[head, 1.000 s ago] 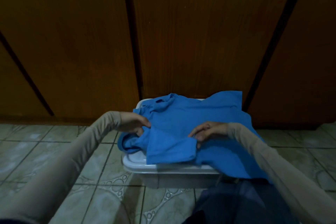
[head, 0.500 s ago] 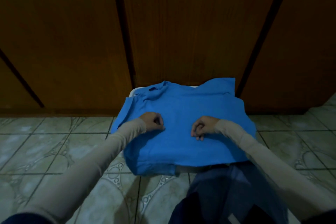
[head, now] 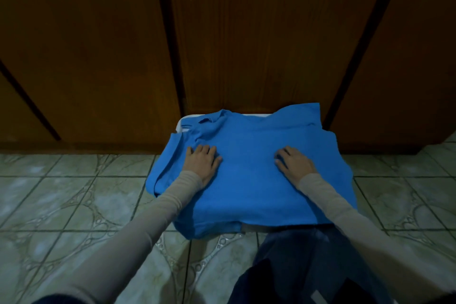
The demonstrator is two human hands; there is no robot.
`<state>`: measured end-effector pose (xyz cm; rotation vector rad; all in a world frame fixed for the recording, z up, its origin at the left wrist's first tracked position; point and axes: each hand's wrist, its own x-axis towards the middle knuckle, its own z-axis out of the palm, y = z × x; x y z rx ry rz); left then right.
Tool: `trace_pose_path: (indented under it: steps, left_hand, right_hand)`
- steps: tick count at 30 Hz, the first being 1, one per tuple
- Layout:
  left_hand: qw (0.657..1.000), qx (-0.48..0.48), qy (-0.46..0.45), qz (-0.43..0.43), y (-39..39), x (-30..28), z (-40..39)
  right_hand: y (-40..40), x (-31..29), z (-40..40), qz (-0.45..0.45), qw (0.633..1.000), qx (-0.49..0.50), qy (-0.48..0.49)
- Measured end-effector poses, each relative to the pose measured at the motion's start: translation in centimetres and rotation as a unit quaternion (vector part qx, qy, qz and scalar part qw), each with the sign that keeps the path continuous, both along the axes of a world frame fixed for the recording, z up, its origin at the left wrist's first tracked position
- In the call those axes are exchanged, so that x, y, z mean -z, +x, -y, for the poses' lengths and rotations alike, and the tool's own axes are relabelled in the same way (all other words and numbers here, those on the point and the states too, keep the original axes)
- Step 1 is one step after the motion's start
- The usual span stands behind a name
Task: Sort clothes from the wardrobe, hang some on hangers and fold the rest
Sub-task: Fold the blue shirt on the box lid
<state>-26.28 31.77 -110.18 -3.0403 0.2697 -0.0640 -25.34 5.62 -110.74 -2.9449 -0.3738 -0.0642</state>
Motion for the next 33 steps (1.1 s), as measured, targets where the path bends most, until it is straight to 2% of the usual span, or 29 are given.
trace_pose_path:
  steps: [7, 12, 16, 20, 24, 27, 29, 33]
  left_hand:
    - [0.999, -0.043, -0.005, -0.03, 0.7, -0.5, -0.2]
    - [0.999, -0.028, -0.004, -0.025, 2.0, -0.2, -0.2]
    - [0.993, -0.087, -0.042, -0.074, 2.7, 0.4, -0.7]
    - [0.985, -0.152, -0.05, -0.058, 3.6, -0.2, 0.2]
    - [0.993, -0.095, -0.024, -0.071, 5.2, -0.4, 1.8]
    - [0.991, -0.069, -0.074, -0.089, 5.2, 1.1, 2.2]
    - [0.99, -0.079, -0.089, -0.071, 4.9, 1.4, 2.2]
    - [0.998, -0.064, 0.005, -0.008, 5.4, -0.6, 2.1]
  right_hand:
    - [0.5, -1.1, -0.4, 0.001, 1.0, 0.023, -0.005]
    - [2.3, -1.7, -0.2, -0.044, 0.996, 0.034, -0.067]
    - [3.1, -0.1, 2.1, -0.126, 0.98, 0.134, -0.079]
    - [2.5, 1.1, 3.3, -0.121, 0.978, 0.156, -0.066]
    - [2.1, 1.4, 3.3, -0.116, 0.975, 0.172, -0.076]
    - [1.7, 1.6, 3.5, -0.12, 0.976, 0.169, -0.07]
    - [1.4, 1.7, 3.5, -0.122, 0.976, 0.169, -0.07]
    - [1.6, 1.2, 2.9, -0.098, 0.974, 0.186, -0.088]
